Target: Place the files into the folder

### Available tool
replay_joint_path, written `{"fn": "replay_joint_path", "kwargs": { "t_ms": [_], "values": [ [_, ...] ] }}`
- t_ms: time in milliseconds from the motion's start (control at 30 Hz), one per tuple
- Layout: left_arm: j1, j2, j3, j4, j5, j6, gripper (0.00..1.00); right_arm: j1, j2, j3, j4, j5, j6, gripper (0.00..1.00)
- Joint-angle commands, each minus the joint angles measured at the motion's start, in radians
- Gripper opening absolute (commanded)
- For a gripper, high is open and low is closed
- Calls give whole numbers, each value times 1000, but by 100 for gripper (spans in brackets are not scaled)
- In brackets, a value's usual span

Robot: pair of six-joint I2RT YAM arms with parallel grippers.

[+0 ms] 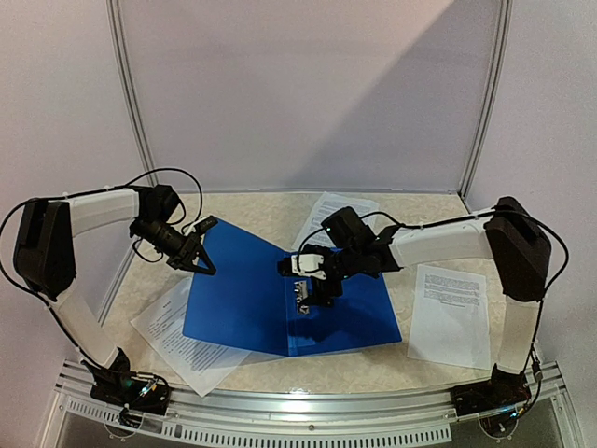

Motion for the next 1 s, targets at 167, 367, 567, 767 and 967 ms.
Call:
{"fn": "replay_joint_path", "kwargs": {
  "t_ms": [167,367,567,767,967],
  "values": [
    [-13,21,23,-4,-13,33,0,-6,127,77,90,85,10,97],
    [-15,27,29,-13,-7,39,0,-26,165,135,110,107,49,94],
    [-17,23,29,-16,-2,45,0,-43,218,191,114,148,47,93],
    [-20,30,32,-23,4,50,0,-57,287,313,50,197,53,93],
    [-20,30,32,-25,8,53,0,-60,335,357,39,292,24,94]
  ]
}}
